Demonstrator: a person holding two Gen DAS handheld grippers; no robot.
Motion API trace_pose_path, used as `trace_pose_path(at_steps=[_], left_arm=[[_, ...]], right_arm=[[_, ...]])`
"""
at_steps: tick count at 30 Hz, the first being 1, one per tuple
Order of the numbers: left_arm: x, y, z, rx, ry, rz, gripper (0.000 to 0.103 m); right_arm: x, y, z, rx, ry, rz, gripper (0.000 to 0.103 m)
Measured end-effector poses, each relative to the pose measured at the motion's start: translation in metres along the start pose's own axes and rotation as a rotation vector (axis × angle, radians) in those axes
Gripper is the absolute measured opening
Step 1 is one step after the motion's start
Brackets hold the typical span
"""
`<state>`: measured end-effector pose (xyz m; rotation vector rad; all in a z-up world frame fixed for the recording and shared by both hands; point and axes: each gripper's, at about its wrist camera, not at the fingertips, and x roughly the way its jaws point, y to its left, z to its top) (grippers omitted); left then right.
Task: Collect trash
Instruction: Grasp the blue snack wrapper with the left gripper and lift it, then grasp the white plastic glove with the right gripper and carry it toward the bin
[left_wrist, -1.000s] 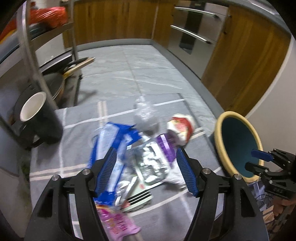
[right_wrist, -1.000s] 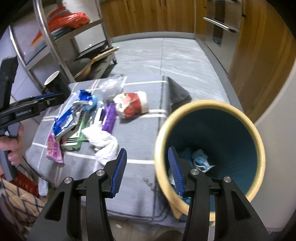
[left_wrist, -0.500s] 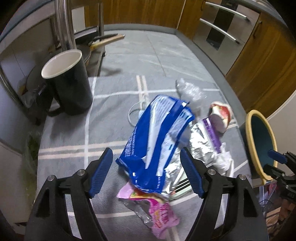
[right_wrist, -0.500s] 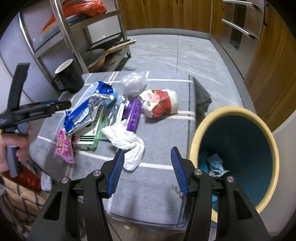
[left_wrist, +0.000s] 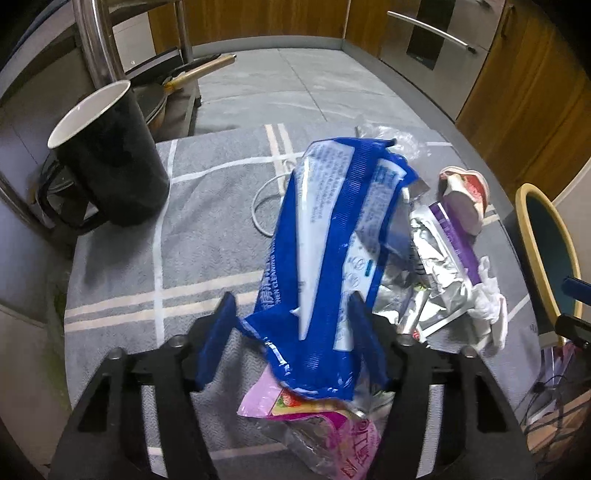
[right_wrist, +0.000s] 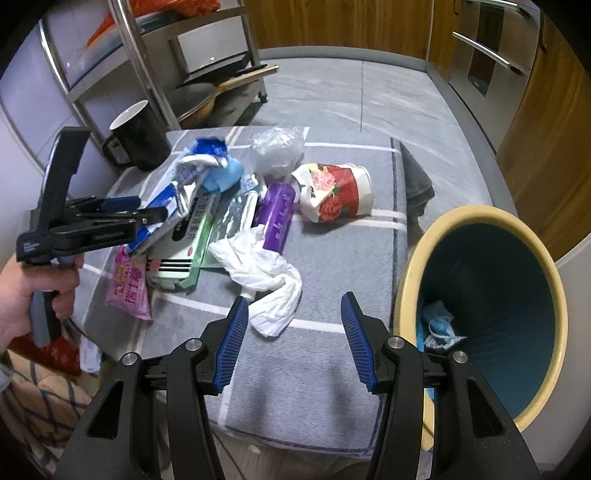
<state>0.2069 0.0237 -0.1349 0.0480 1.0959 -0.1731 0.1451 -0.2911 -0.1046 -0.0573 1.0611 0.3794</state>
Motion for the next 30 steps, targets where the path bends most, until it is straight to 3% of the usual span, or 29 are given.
trace_pose_path(at_steps=[2,3,5,12,28,30], left_arm=[[-0.001,0.002,0.001,-0.009,-0.005,-0.001,0.050],[-0.001,0.003,0.001,-0.010,0.003,-0.014,0.029],[-0.002,0.004,0.001,-0.009,0.003,-0.002,0.021],[-0.014,0.005,0.001,-0.012,-0.024,-0.019,0.015],[-0.066,0.030,0.009,-0.131,-0.142,-0.095,0.015],[-0.070,0.031,0.010,-0.139,-0.151,-0.101,0.015]], right_arm=[[0.002,0.000,0.001,0.000,0.003,0.000,0.054],[0.003,0.001,0.001,0.001,0.005,0.000,0.054],[0.004,0.002,0.001,0.001,0.008,0.003,0.054],[0.010,0.005,0.003,-0.001,0.018,0.008,0.054],[0.064,0.027,-0.005,-0.054,0.128,-0.028,0.053],[0.067,0.025,-0.008,-0.051,0.132,-0.028,0.032]])
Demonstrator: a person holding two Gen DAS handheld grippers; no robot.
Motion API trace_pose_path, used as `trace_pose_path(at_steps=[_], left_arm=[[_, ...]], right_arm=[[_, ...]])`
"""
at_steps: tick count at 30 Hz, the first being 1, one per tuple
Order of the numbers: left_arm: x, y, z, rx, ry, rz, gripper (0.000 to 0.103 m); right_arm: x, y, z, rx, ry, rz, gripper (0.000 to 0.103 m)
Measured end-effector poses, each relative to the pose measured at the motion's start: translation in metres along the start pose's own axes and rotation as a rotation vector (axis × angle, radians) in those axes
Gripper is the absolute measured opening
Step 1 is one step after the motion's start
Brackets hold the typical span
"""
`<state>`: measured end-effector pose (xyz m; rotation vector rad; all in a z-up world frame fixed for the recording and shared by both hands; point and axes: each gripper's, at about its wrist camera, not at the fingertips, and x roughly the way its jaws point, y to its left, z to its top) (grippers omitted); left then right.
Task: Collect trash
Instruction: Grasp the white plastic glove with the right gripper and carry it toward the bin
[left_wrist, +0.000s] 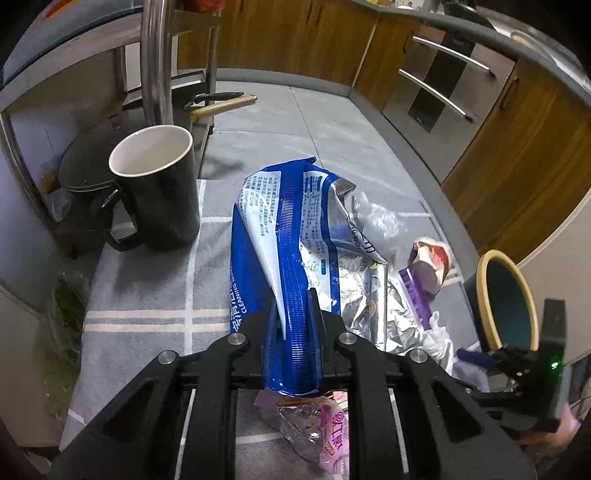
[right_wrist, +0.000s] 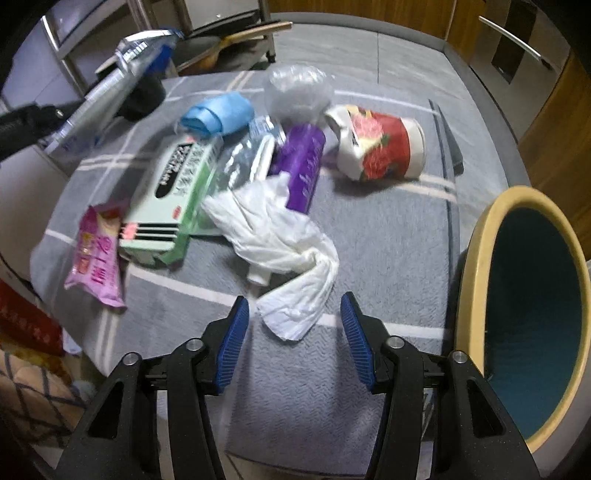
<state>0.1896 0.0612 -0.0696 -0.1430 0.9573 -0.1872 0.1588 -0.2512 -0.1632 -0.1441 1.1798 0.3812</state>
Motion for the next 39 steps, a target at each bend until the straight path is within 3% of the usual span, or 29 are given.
trace_pose_path(at_steps=[3,8,21,39], left_arm=[[-0.005,-0.003,0.002,-0.003,-0.009,-0.010,0.015],[-0.010,-0.013,0.006,0.007,-0.023,-0.027,0.015],[-0.028,-0.051,0.014,0.057,-0.064,-0.075,0.015],[-0.020,-0.128,0.020,0.148,-0.058,-0.167,0.015]], right_arm=[[-0.001,-0.002,-0.002,-0.006,-0.006,0.000,0.020],[-0.015,-0.003,-0.001,-0.023,-0.053,0.001,0.011],[-0.076,-0.024,0.001,0.013,-0.209,0.034,0.010],[-0.127,-0.084,-0.021,0.153,-0.323,-0.026,0.010]])
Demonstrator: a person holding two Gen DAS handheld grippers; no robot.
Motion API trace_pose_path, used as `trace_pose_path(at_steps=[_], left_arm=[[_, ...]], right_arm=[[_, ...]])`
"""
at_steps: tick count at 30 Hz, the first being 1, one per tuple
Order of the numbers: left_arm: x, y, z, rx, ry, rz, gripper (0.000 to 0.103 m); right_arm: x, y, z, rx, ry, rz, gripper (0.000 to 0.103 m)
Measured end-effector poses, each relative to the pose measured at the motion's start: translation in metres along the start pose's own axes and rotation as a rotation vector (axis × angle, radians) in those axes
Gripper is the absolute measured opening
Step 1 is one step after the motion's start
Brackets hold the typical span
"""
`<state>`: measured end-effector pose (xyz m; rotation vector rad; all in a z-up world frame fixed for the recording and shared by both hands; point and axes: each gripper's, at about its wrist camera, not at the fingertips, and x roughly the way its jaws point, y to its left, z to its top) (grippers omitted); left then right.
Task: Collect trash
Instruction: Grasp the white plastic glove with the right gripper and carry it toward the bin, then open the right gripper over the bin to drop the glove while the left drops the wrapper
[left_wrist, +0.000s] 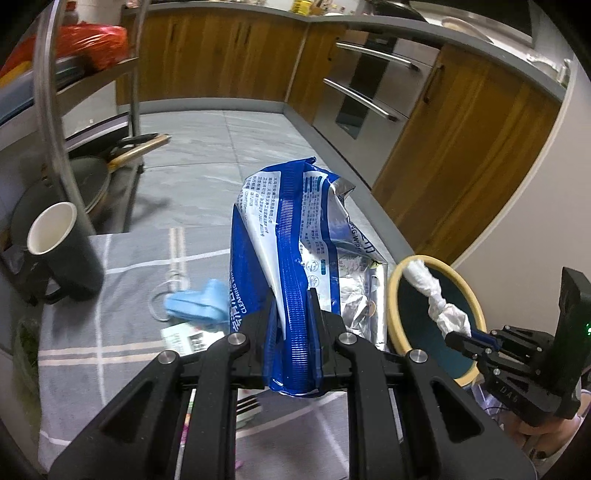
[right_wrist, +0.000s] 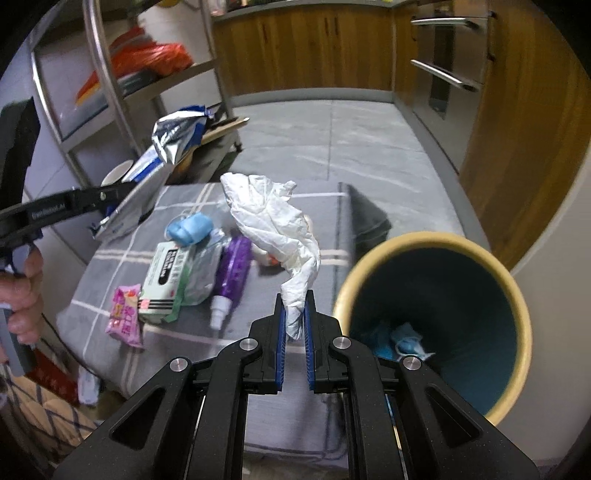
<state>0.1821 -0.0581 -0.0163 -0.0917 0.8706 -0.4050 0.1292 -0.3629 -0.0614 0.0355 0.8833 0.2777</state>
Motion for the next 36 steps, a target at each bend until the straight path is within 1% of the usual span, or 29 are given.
trace_pose_path(at_steps=[8,16,22,30,36], left_arm=[[0.021,-0.044,0.001,0.046,0.026,-0.056,0.015],[0.043,-0.095,-0.013,0.128,0.077,-0.108,0.015],[0.062,-0.128,-0.024,0.178,0.116,-0.138,0.015],[0.085,-0.156,-0.035,0.181,0.164,-0.183,0.015],[0.109,-0.169,-0.045,0.182,0.224,-0.201,0.015]], right_arm=[[-0.021,-0.042,-0.009,0.091,-0.034,-0.052,0.010],[-0.035,-0.080,-0.022,0.176,-0.054,-0.110,0.010],[-0.041,-0.094,-0.029,0.198,-0.055,-0.141,0.010],[-0.040,-0.114,-0.039,0.230,-0.032,-0.183,0.010],[-0.033,-0.121,-0.050,0.237,0.016,-0.203,0.010]])
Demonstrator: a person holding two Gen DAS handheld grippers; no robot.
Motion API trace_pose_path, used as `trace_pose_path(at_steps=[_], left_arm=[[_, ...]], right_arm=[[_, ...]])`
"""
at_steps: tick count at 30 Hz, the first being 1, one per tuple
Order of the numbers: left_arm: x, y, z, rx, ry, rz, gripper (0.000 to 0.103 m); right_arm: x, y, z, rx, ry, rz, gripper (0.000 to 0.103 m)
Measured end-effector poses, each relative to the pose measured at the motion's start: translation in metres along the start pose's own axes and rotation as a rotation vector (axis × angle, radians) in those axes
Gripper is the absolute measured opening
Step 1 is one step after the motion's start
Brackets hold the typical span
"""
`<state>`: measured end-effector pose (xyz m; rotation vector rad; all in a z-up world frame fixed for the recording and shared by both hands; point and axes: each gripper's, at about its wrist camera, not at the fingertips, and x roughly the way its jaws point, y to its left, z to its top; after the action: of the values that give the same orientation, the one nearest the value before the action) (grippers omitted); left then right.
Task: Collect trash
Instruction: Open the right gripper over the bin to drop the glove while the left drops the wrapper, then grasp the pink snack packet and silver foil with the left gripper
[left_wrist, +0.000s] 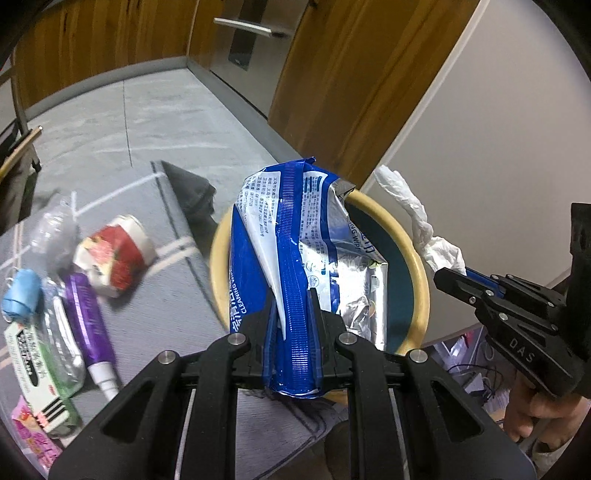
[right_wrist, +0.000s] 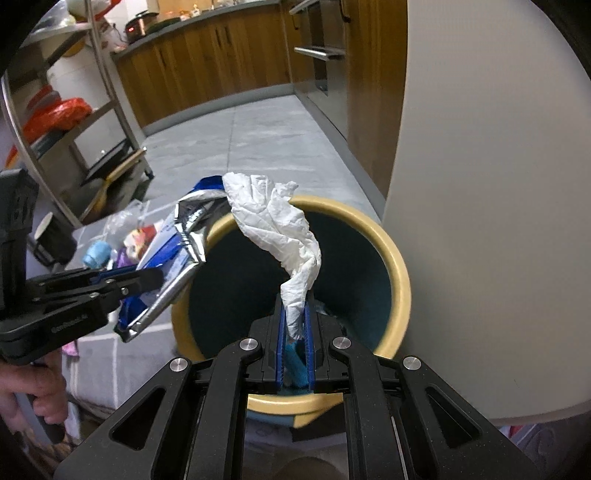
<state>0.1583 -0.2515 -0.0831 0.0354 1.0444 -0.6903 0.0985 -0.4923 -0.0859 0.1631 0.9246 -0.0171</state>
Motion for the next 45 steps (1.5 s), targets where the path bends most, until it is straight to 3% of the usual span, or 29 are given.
trace_pose_path(at_steps=[10,19,31,33,38,45], left_arm=[[0.031,-0.001,0.003,-0.008,0.073,-0.021,0.020],[0.017,-0.005,0.002,-0.005,0.045,-0.046,0.021],[-0.009,-0.007,0.010,-0.004,-0.009,-0.066,0.024],[-0.016,-0.005,0.008,-0.005,-0.017,-0.058,0.029],[-0.036,0.007,0.005,-0.012,-0.054,-0.046,0.063],[-0.063,0.039,-0.005,-0.028,-0.084,0.033,0.071]], right_arm=[[0.022,-0.001,-0.010,-0.019,0.095,-0.027,0.010],[0.026,0.007,-0.008,-0.039,0.107,-0.020,0.011],[0.014,0.001,-0.005,-0.011,0.073,0.001,0.020],[0.012,0.004,-0.004,-0.010,0.064,0.009,0.027],[0.006,0.015,0.003,-0.019,0.038,0.034,0.045],[0.011,0.042,0.010,-0.057,0.029,0.062,0.062]])
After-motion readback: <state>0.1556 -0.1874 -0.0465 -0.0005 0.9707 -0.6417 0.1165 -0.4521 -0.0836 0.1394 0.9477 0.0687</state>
